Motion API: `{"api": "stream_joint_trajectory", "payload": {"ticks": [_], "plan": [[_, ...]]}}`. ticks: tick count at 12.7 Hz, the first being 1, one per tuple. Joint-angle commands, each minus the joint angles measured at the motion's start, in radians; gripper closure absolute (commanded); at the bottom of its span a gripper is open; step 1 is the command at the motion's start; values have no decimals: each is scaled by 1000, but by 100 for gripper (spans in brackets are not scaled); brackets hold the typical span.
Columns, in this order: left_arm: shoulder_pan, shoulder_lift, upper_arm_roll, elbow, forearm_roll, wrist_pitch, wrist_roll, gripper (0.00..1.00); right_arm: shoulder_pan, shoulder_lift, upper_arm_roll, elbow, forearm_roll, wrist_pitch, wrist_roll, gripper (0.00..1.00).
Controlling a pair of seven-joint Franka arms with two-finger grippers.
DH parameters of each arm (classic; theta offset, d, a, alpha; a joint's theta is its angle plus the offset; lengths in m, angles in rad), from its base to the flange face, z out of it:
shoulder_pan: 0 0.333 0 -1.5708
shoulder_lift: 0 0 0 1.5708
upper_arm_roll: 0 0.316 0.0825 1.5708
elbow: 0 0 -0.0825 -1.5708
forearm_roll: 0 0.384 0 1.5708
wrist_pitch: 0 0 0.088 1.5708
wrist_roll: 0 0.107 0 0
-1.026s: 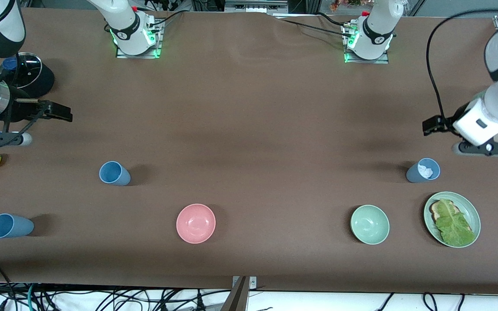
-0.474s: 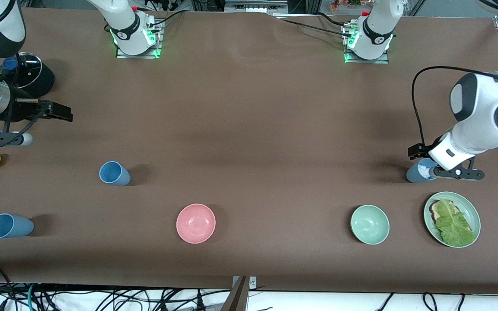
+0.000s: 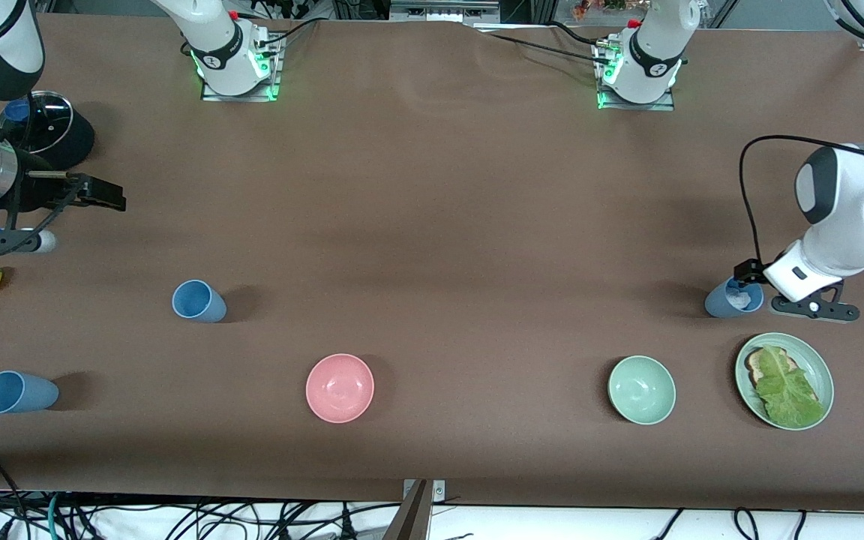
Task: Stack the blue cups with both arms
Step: 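Lower the left gripper onto the blue cup with white contents and grasp it, then carry the cup with the left gripper while the right gripper reaches the blue cup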
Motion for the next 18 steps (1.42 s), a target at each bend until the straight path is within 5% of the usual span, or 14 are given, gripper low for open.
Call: {"api": "stream_joint_trajectory", "payload": {"ticks": [1, 2, 4, 6, 12, 16, 18], "plan": [[29, 52, -11, 4, -11, 56, 28, 19, -11, -5, -1, 1, 2, -12, -18, 0], [30, 69, -11, 6, -33, 74, 28, 27, -14, -5, -3, 1, 1, -12, -21, 0], [30, 75, -11, 5, -44, 71, 28, 71, -12, -1, -4, 1, -8, -12, -21, 0], [36, 78, -11, 6, -82, 70, 28, 100, -6, -1, -3, 1, -8, -12, -21, 0], [20, 66, -18, 61, -102, -20, 24, 100, -8, 38, -3, 1, -7, -39, -20, 0], [19, 53, -139, 248, -200, -325, -20, 100, -8, 39, -3, 1, -5, -47, -21, 0], [16, 52, -240, 270, -242, -383, -133, 100, -6, 39, -1, -1, 2, -45, -15, 0]]}}
